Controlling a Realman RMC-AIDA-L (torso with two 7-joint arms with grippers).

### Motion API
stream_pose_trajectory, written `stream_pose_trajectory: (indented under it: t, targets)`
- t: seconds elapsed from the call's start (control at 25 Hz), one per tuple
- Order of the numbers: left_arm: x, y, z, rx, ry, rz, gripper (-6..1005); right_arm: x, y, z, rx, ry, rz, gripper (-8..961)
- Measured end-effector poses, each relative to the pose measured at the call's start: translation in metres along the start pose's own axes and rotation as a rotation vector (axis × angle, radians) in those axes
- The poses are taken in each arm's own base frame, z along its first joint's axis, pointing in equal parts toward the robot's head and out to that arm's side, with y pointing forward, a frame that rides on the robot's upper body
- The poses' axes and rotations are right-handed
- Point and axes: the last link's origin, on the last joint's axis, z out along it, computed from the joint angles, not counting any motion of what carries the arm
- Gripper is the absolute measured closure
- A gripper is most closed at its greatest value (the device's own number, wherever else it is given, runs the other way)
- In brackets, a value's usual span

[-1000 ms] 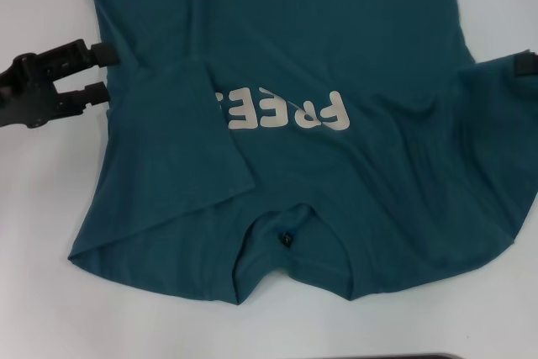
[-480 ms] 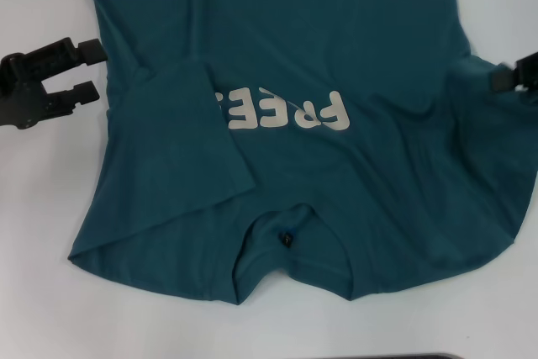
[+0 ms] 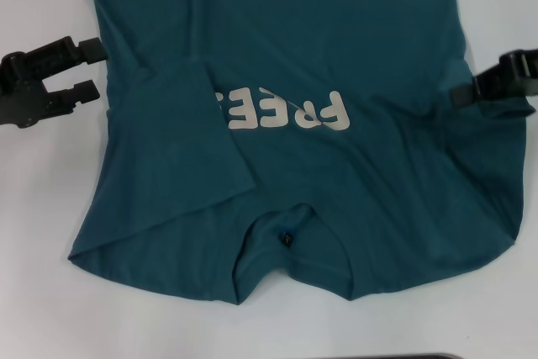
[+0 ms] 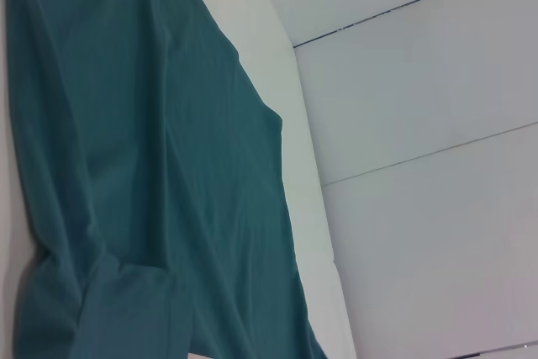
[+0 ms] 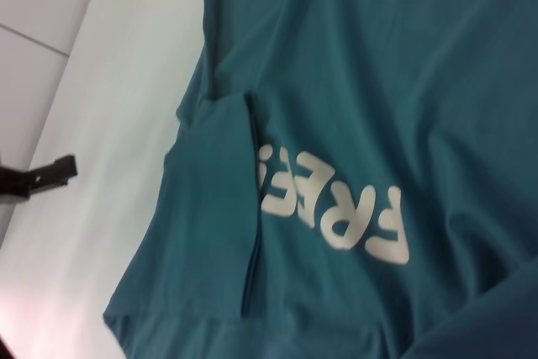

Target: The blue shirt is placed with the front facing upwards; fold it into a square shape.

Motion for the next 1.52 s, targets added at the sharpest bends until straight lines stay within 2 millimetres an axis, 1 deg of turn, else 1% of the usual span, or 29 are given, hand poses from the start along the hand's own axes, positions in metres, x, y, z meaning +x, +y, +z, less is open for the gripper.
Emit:
stream_pose_trajectory:
  t: [0.4,0.76,1.2,1.4,1.52]
  targets:
    - [0.000,0.001,0.002,-0.005,-0.001,-0.002,64,-0.013,-0.001,0.015,0.049,-0.053,0.025,860]
    - [0.001,0.001,0.001,-0.007,0.013,-0.009,65,-0.016,0.002,0.038,0.079,0.004,0.028,849]
    - [0.001,-0.001,-0.003,-0.005,0.029,-0.018,65,-0.021,0.001,0.036,0.086,-0.020,0.065,836]
    - [0.001,-0.001,-0.004,-0.006,0.035,-0.020,65,-0.020,0.001,0.040,0.067,-0.014,0.082,594]
    - [0.001,-0.002,-0.005,-0.005,0.036,-0.021,65,-0.019,-0.002,0.037,0.104,0.014,0.065,446]
